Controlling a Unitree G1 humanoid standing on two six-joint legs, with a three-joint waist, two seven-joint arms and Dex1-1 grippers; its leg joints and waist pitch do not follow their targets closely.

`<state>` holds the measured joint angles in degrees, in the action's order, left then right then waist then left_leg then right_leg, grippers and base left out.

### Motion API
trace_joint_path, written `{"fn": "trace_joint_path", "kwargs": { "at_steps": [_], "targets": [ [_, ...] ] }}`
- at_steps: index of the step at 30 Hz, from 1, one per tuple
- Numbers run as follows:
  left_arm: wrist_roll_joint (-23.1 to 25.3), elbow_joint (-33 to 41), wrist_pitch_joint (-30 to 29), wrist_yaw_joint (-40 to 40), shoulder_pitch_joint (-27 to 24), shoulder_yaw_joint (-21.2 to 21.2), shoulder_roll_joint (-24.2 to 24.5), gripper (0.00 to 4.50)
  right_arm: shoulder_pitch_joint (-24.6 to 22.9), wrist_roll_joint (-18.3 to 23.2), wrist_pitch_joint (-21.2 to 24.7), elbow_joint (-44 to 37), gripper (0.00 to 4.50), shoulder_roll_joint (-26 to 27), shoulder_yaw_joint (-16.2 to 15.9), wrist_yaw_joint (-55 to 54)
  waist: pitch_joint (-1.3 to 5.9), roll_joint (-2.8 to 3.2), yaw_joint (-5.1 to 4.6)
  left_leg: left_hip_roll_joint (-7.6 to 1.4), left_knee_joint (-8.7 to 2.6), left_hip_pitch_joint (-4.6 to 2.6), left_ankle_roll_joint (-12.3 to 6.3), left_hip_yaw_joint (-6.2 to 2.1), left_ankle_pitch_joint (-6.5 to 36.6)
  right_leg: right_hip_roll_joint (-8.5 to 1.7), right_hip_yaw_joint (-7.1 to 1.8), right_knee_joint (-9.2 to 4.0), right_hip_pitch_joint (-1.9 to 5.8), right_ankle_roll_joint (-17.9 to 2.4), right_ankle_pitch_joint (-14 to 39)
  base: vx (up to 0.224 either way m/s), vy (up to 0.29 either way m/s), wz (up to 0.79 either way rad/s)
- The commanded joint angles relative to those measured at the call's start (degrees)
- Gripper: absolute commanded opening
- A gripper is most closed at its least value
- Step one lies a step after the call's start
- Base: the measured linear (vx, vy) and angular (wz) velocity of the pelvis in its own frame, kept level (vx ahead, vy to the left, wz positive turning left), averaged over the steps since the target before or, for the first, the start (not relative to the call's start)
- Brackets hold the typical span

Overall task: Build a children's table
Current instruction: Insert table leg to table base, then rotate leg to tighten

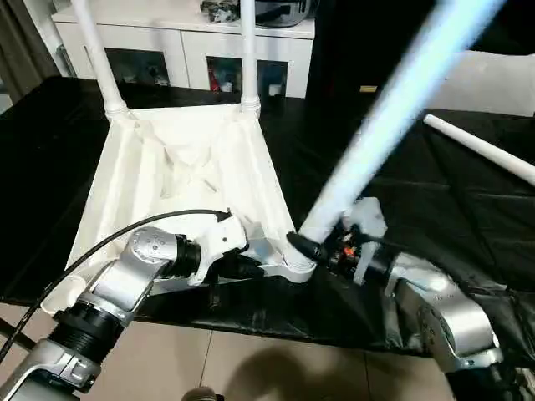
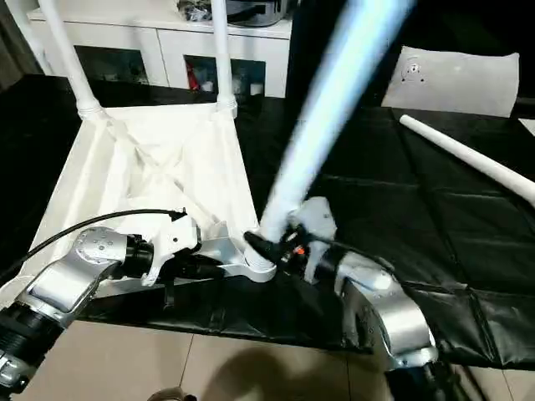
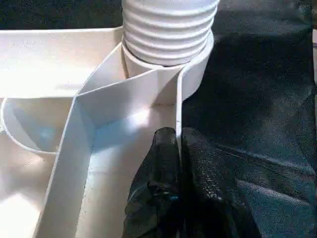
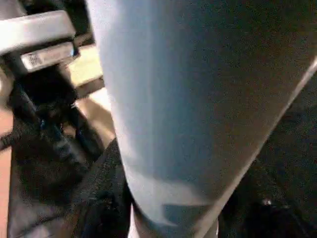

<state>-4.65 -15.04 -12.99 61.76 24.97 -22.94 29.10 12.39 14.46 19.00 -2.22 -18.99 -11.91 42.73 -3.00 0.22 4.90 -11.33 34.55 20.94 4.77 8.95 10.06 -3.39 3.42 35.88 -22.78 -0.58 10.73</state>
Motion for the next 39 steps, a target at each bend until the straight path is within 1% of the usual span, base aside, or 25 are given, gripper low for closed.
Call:
{"fn": "trace_joint_path", "kwargs": {
  "at_steps": [1,3,4,5,6,7,9,12,13,14,15,17,19,20,22,24,26,27,28,31,33,34,36,37,39],
  "targets": [
    [1.8,-0.2,1.1,-1.3,2.2,1.4,1.9,0.00,-0.6,-2.1,2.0,4.3,1.89,-1.3,-4.4,3.9,2.93,0.37,-0.18,-1.33,-4.86,-0.67,1.03,-0.49,20.5,-4.28,-2.71,-6.31,1.73,-5.6,27.9,0.000,0.000,0.00],
    [2.7,0.0,2.0,0.3,2.1,0.2,2.8,0.00,0.9,-2.3,1.5,5.8,1.89,-2.0,-6.3,6.3,2.91,-0.12,-0.23,-1.34,-4.93,-0.53,0.79,-0.51,20.1,-4.28,-2.66,-6.28,1.78,-5.5,27.9,0.000,0.000,0.00],
    [3.0,0.0,2.2,0.8,2.2,-0.1,3.1,0.00,1.2,-2.3,1.5,6.2,1.89,-2.1,-6.8,7.1,2.92,0.10,-0.34,-1.35,-4.99,-0.41,0.78,-0.60,20.1,-4.28,-2.63,-6.16,1.89,-5.5,27.9,0.000,0.000,0.00],
    [3.4,0.0,2.4,1.4,2.3,-0.5,3.3,0.00,1.6,-2.0,1.2,6.7,1.89,-2.1,-7.2,8.0,2.95,-0.23,-0.41,-1.45,-4.94,-0.55,0.77,-0.49,20.1,-4.28,-2.70,-6.32,1.74,-5.4,27.6,0.000,0.000,0.00],
    [4.0,-0.2,3.2,2.2,2.6,-1.1,3.7,0.00,2.1,-1.8,1.1,7.4,1.89,-1.9,-7.5,9.0,3.11,-0.04,-0.26,-1.46,-4.85,-0.71,0.78,-0.51,19.9,-4.38,-2.76,-6.16,1.70,-5.7,26.8,0.000,0.000,0.00],
    [5.0,-0.8,4.4,4.0,3.4,-2.3,4.2,0.00,2.9,-1.5,0.9,8.5,1.89,-1.9,-8.3,11.1,3.25,-0.27,-0.32,-1.55,-5.01,-0.41,0.64,-0.55,19.0,-4.26,-2.77,-5.81,2.04,-6.5,24.1,0.000,0.000,0.00],
    [5.6,-1.3,5.5,5.2,4.0,-3.1,4.4,0.00,3.2,-0.9,1.0,9.0,1.89,-1.8,-8.4,12.6,3.25,-0.48,-0.31,-1.56,-4.99,-0.52,0.63,-0.42,18.7,-4.19,-2.78,-5.74,1.93,-7.0,22.7,0.000,0.000,0.00],
    [6.9,-4.4,7.9,6.9,6.9,-4.7,3.8,0.00,3.3,-0.4,0.7,9.5,1.89,-2.3,-9.4,16.1,3.33,-0.43,-0.12,-1.63,-5.09,-0.66,0.79,-0.35,18.7,-4.19,-2.80,-5.60,2.03,-7.8,20.6,0.000,0.000,0.00],
    [7.3,-5.7,8.5,6.9,7.8,-5.0,3.6,0.00,3.1,-0.4,0.4,9.2,1.89,-2.8,-10.0,17.0,3.32,-0.13,0.18,-1.61,-5.02,-1.12,0.92,-0.30,19.6,-4.07,-2.78,-5.74,1.70,-7.8,20.9,0.000,0.000,0.00],
    [7.6,-6.5,9.0,7.0,8.3,-5.1,3.4,0.00,3.0,-0.4,0.2,9.1,1.89,-3.0,-10.5,17.6,3.39,-0.35,0.21,-1.75,-5.14,-1.12,1.24,-0.34,19.9,-4.20,-2.80,-5.56,1.97,-8.4,20.0,0.000,0.000,0.00],
    [7.9,-7.4,9.5,7.0,9.0,-5.3,3.3,0.00,2.8,-0.4,0.1,8.9,1.89,-3.3,-10.9,18.1,3.23,-0.34,0.31,-1.70,-5.19,-1.12,1.22,-0.32,20.3,-4.18,-2.77,-5.73,1.90,-8.3,20.5,0.000,0.000,0.00],
    [9.0,-10.2,10.5,6.2,10.7,-5.4,2.8,0.00,2.2,-0.5,0.0,7.9,1.89,-3.6,-11.9,19.3,2.81,-0.36,0.26,-1.71,-5.42,-1.74,1.77,-0.46,24.1,-4.38,-2.58,-6.29,1.77,-7.6,25.5,0.000,0.000,0.00],
    [9.7,-11.6,11.3,6.0,11.5,-5.7,2.8,0.00,1.9,-0.8,0.0,7.6,1.89,-3.6,-12.1,19.8,3.02,-0.50,0.35,-1.78,-5.59,-2.12,1.85,-0.68,24.8,-4.71,-2.56,-6.69,1.99,-6.7,27.9,0.000,0.000,0.00],
    [10.0,-12.6,11.5,5.6,12.0,-5.6,2.7,0.00,1.8,-1.1,-0.2,7.6,1.89,-3.5,-12.2,19.8,3.15,-0.32,0.30,-1.86,-5.72,-1.84,1.87,-0.78,23.8,-4.76,-2.63,-6.46,2.21,-6.9,26.7,0.000,0.000,0.00],
    [10.1,-14.0,11.9,5.5,12.6,-5.4,2.6,0.00,1.7,-1.5,-0.3,7.8,1.89,-3.1,-12.0,19.6,3.24,-0.55,0.28,-1.85,-5.70,-1.70,1.72,-0.67,22.9,-4.64,-2.64,-6.36,2.26,-7.3,24.6,0.000,0.000,0.00],
    [9.9,-15.1,11.9,5.3,13.0,-4.9,2.4,0.00,1.7,-1.6,-0.5,8.1,1.89,-2.6,-11.6,18.8,3.24,-0.25,0.31,-1.84,-5.73,-1.64,1.68,-0.69,22.4,-4.65,-2.66,-6.21,2.32,-7.8,23.7,0.000,0.000,0.00],
    [9.4,-15.2,11.5,5.3,12.9,-4.4,2.5,0.00,1.9,-1.8,-0.9,8.8,1.89,-2.1,-11.2,17.7,3.15,-0.47,0.14,-1.80,-5.73,-1.56,1.69,-0.65,22.9,-4.71,-2.64,-6.31,2.31,-7.9,24.5,0.000,0.000,0.00],
    [9.2,-15.3,11.4,5.1,12.7,-4.1,2.6,0.00,2.1,-2.0,-1.2,9.3,1.89,-1.5,-10.8,16.7,3.11,-0.09,0.22,-1.79,-5.75,-1.62,1.76,-0.73,23.3,-4.78,-2.62,-6.34,2.26,-7.8,25.2,0.000,0.000,0.00],
    [8.8,-15.1,11.1,5.1,12.5,-3.7,2.7,0.00,2.2,-2.0,-1.3,9.5,1.89,-1.1,-10.4,16.0,3.05,-0.27,0.01,-1.75,-5.76,-1.69,1.79,-0.77,24.2,-4.80,-2.54,-6.63,2.18,-7.3,27.4,0.000,0.000,0.00],
    [7.6,-13.8,9.1,3.8,11.5,-2.0,2.8,0.00,2.3,-2.1,-1.8,10.4,1.89,0.4,-9.2,13.8,2.96,-0.14,-0.09,-1.73,-5.83,-1.76,1.91,-0.88,25.0,-4.79,-2.47,-6.88,1.98,-6.6,29.6,0.000,0.000,0.00],
    [6.6,-10.9,6.1,2.7,9.5,-0.4,3.3,0.00,2.7,-2.6,-2.6,11.8,1.89,2.4,-7.3,10.3,2.89,0.00,-0.29,-1.69,-5.90,-1.71,2.19,-1.04,26.0,-4.95,-2.32,-7.13,1.88,-6.0,31.7,0.000,0.000,0.00],
    [5.5,-7.5,2.5,1.2,7.5,1.2,3.7,0.00,3.3,-3.3,-3.3,13.7,1.89,4.2,-5.5,6.6,2.89,0.12,-0.50,-1.74,-6.08,-1.40,2.41,-1.30,26.3,-5.05,-2.20,-6.96,2.04,-5.9,32.1,0.000,0.000,0.00],
    [4.9,-5.9,0.7,0.4,6.5,2.1,3.7,0.00,3.6,-3.6,-3.5,14.6,1.89,5.0,-4.7,4.9,2.69,0.18,-1.17,-1.80,-6.38,-1.07,2.89,-1.57,27.6,-4.99,-1.88,-6.84,2.05,-5.9,33.0,0.000,0.000,0.00],
    [4.5,-4.6,-0.6,-0.4,5.8,2.8,3.7,0.00,3.8,-3.9,-3.6,15.3,1.89,5.6,-4.1,3.5,2.71,0.46,-1.57,-1.57,-6.05,-1.55,2.97,-1.68,29.4,-4.98,-1.60,-7.32,1.68,-5.2,35.4,0.000,0.000,0.00],
    [4.3,-0.1,-4.8,-3.2,2.9,4.2,3.2,0.00,4.4,-4.3,-4.2,16.9,1.89,7.1,-2.6,-0.1,2.80,0.25,-1.98,-1.46,-5.95,-1.46,2.51,-1.68,28.5,-4.93,-1.82,-7.40,1.78,-5.1,34.6,0.000,0.000,0.00]
  ]
}}
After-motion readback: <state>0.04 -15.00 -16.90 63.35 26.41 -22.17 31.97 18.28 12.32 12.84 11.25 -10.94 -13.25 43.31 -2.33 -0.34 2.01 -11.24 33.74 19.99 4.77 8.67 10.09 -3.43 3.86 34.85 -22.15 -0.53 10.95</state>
